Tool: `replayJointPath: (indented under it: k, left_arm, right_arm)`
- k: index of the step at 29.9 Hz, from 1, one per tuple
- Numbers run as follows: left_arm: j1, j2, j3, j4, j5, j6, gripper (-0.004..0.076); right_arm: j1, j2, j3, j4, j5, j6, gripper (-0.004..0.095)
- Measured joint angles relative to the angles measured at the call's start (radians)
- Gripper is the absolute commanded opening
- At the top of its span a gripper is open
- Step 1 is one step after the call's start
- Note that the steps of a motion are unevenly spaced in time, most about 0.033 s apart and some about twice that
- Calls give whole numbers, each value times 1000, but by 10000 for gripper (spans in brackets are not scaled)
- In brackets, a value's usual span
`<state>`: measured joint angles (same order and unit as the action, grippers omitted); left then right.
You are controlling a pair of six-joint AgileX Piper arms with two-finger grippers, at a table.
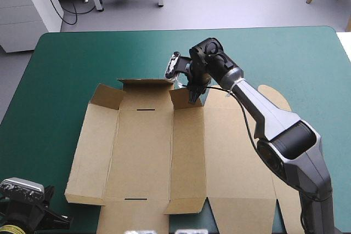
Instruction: Fold the box
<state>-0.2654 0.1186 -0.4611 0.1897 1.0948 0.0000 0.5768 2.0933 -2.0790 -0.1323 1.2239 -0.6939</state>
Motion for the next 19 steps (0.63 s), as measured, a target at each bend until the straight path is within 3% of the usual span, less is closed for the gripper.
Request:
replayJointPath:
  k: [3, 10, 15, 19]
  left_arm:
    - [0, 0, 0, 0, 0, 0, -10]
    - [0, 0, 0, 0, 0, 0, -10]
    - [0, 0, 0, 0, 0, 0, -10]
    - [0, 0, 0, 0, 0, 0, -10]
  right_arm:
    - [-10, -48, 0, -89, 0, 68, 344]
    - [-88, -196, 26, -131, 4, 222, 229]
    - [-201, -305, 125, -153, 5, 295, -20]
    - [-322, -408, 235, -151, 7, 344, -19]
